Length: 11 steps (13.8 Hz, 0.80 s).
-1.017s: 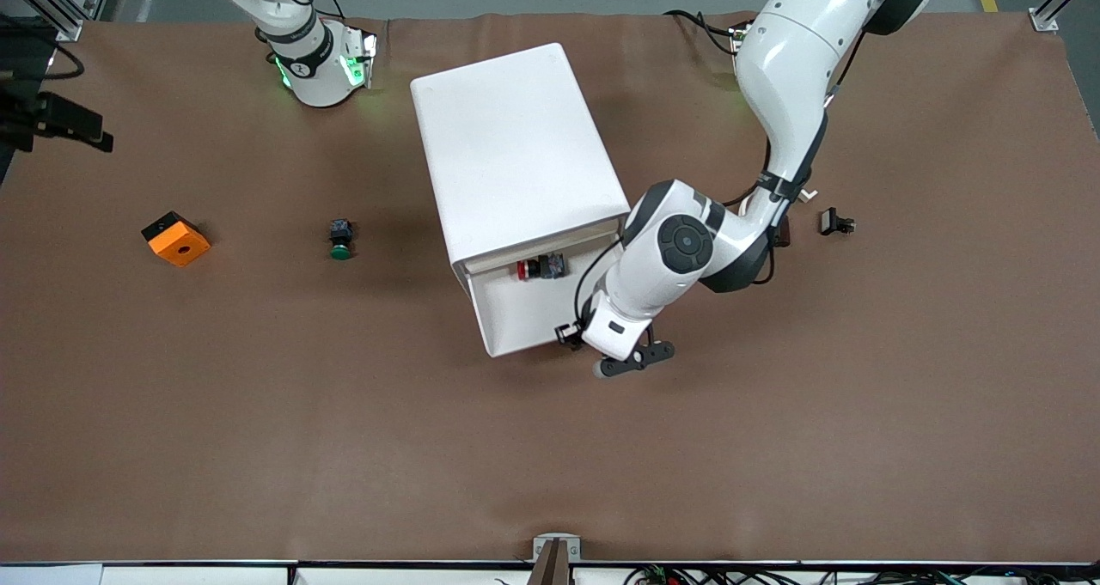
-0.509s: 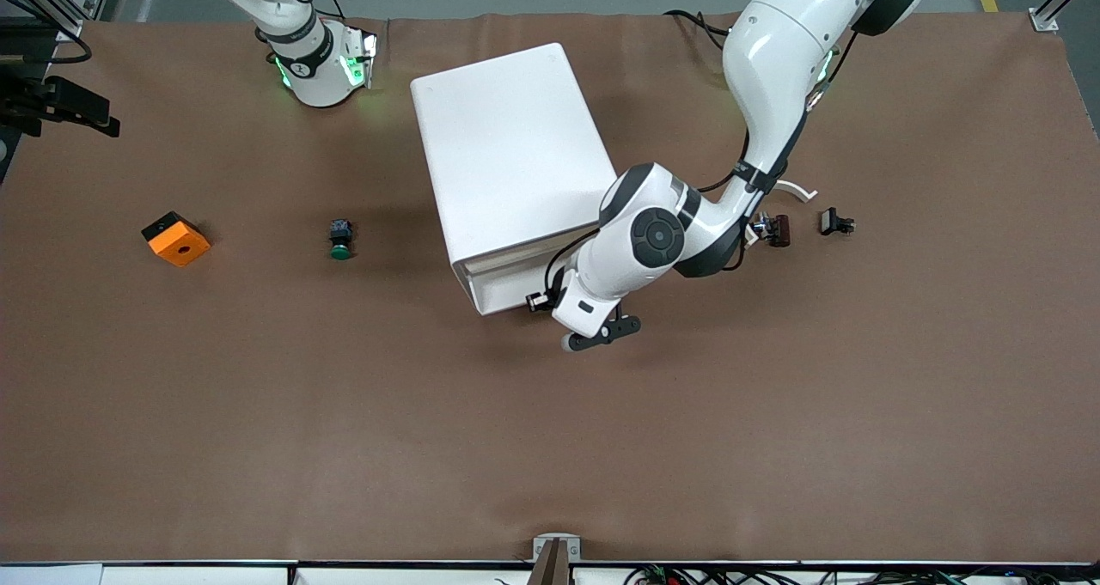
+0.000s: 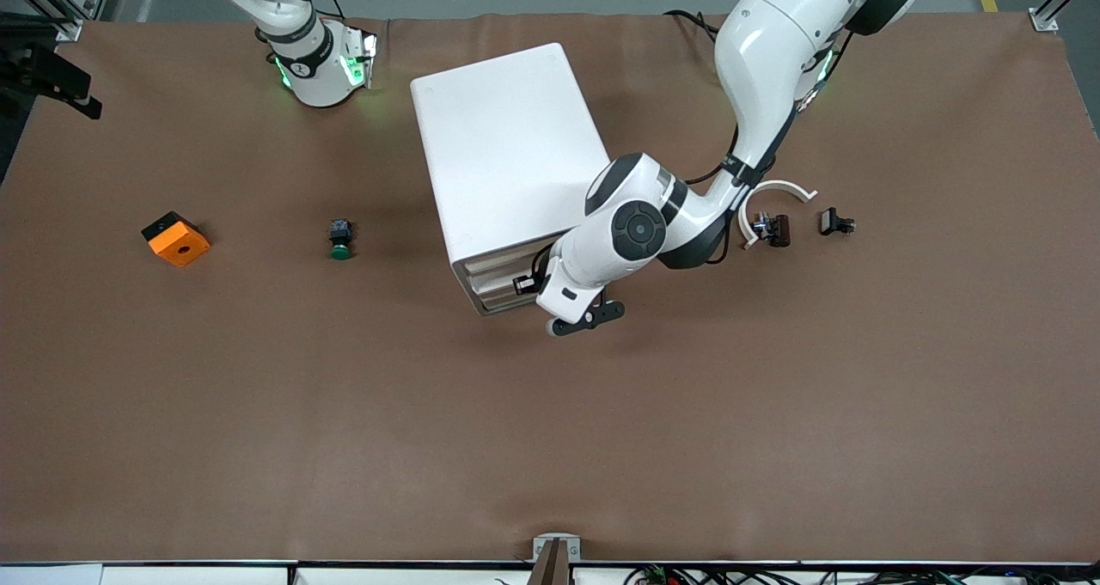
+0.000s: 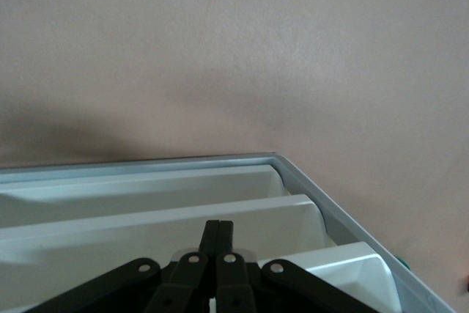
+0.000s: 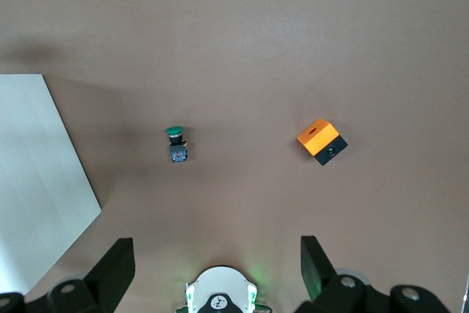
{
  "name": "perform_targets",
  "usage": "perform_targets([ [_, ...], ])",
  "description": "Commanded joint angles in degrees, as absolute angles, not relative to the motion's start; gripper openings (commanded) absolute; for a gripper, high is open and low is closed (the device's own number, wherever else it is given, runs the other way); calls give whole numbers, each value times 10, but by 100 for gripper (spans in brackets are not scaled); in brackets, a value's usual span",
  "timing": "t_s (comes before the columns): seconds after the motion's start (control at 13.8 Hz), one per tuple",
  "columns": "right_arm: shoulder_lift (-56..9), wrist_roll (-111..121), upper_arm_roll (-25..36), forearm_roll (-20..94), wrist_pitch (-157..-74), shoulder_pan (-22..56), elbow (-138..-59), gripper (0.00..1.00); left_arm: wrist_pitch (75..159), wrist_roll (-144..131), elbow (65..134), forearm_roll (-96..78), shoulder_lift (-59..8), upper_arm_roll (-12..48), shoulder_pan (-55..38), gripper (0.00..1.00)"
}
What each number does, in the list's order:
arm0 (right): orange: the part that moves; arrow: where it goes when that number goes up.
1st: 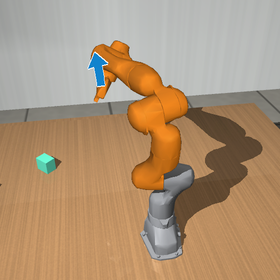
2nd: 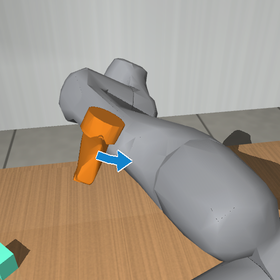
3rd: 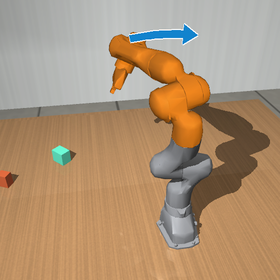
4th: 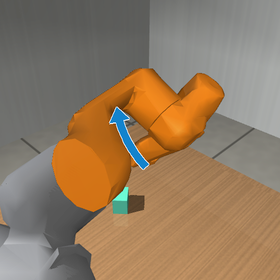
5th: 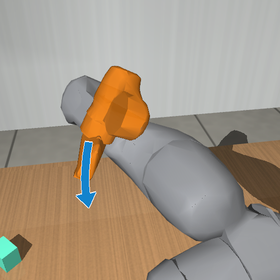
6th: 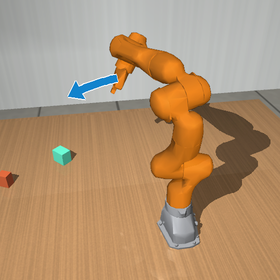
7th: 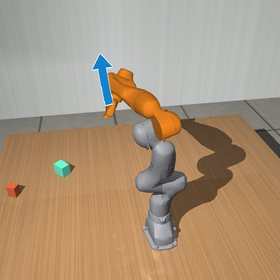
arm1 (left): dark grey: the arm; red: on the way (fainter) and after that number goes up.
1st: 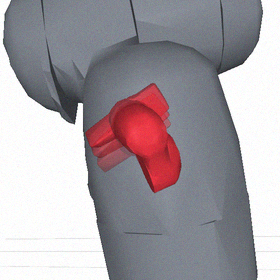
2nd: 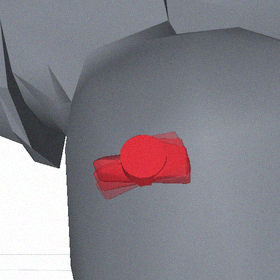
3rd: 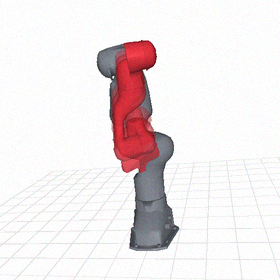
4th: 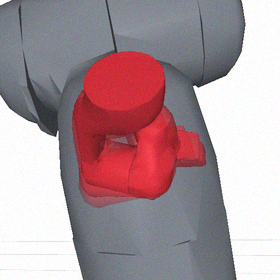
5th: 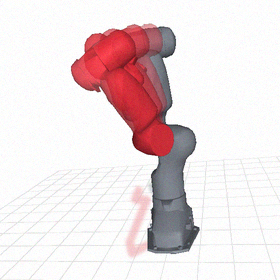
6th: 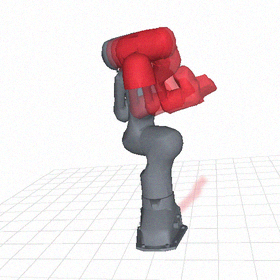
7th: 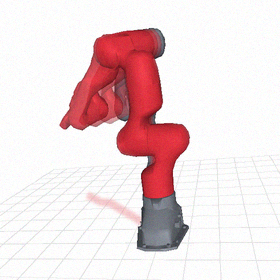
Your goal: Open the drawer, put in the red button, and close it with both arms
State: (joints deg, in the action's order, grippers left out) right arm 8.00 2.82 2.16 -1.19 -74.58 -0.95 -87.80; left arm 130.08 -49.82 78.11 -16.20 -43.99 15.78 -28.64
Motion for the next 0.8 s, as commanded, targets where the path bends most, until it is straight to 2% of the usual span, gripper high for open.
perform_targets([
  [0.0, 105, 24, 13, -2, -761, -37, -913, 100, 1286, -508, 777, -182, -439, 163, -295, 0],
  [0.29, 109, 24, 11, 1, -760, -43, -918, 100, 1280, -510, 777, -184, -439, 163, -298, 0],
  [0.36, 117, 24, 1, 2, -764, -52, -927, 100, 1280, -504, 777, -175, -439, 162, -294, 41],
  [0.44, 124, 24, -17, 1, -770, -61, -934, 100, 1280, -497, 776, -171, -438, 160, -289, 99],
  [0.73, 127, 24, -18, 0, -774, -53, -938, 100, 1278, -487, 773, -108, -400, 142, -259, 100],
])
